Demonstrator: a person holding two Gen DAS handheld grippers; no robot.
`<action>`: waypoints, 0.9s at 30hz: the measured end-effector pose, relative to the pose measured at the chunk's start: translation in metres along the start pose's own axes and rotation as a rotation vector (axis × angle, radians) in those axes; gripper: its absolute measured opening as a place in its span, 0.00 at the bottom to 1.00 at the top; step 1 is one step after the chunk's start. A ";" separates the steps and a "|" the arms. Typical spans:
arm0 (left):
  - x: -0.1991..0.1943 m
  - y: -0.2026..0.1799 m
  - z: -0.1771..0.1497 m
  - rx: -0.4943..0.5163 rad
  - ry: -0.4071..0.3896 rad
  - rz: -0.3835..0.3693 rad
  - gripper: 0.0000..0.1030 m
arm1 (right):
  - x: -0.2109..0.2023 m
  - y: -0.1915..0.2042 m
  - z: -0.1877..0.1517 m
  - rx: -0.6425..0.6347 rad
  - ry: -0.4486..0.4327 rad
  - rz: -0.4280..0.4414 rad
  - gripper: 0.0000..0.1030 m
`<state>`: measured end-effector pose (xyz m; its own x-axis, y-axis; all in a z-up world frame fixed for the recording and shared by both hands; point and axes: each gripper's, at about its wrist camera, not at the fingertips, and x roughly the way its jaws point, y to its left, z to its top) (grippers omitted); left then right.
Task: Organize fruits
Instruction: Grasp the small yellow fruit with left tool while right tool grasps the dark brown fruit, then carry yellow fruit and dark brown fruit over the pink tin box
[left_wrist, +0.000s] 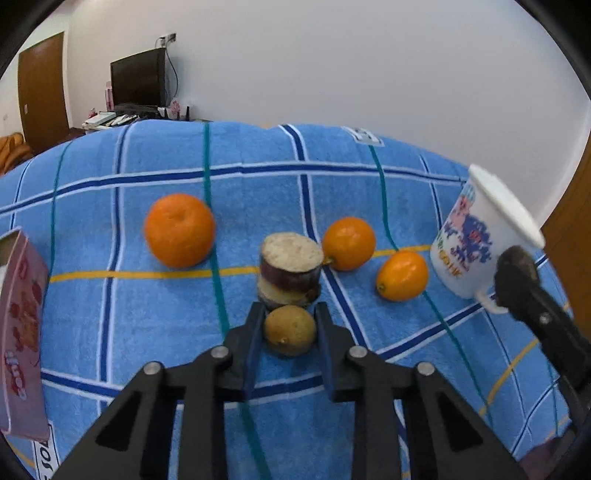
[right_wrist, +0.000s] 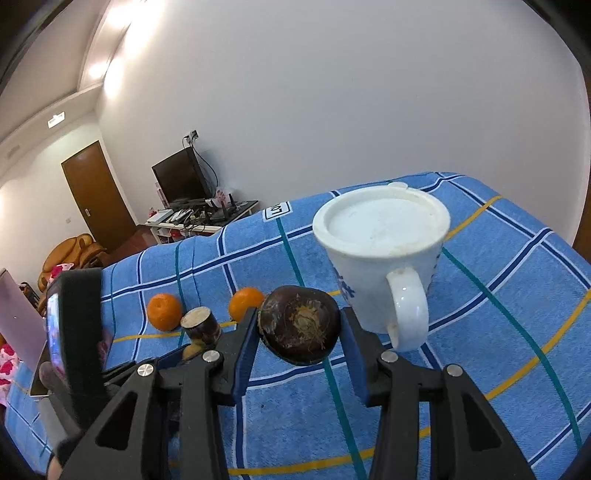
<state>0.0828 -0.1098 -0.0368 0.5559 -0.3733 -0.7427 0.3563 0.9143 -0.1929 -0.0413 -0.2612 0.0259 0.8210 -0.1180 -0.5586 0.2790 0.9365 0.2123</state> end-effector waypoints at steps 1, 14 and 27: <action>-0.007 0.002 -0.002 0.006 -0.029 0.003 0.28 | 0.000 0.000 -0.001 -0.002 -0.001 -0.002 0.44; -0.088 0.031 -0.037 0.082 -0.228 -0.069 0.28 | -0.001 0.020 -0.009 -0.088 -0.046 0.032 0.44; -0.107 0.042 -0.045 0.141 -0.329 0.114 0.28 | -0.007 0.055 -0.023 -0.222 -0.106 0.068 0.44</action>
<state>0.0044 -0.0247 0.0062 0.8014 -0.3219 -0.5041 0.3655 0.9307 -0.0133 -0.0431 -0.2007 0.0228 0.8850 -0.0751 -0.4596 0.1148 0.9916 0.0592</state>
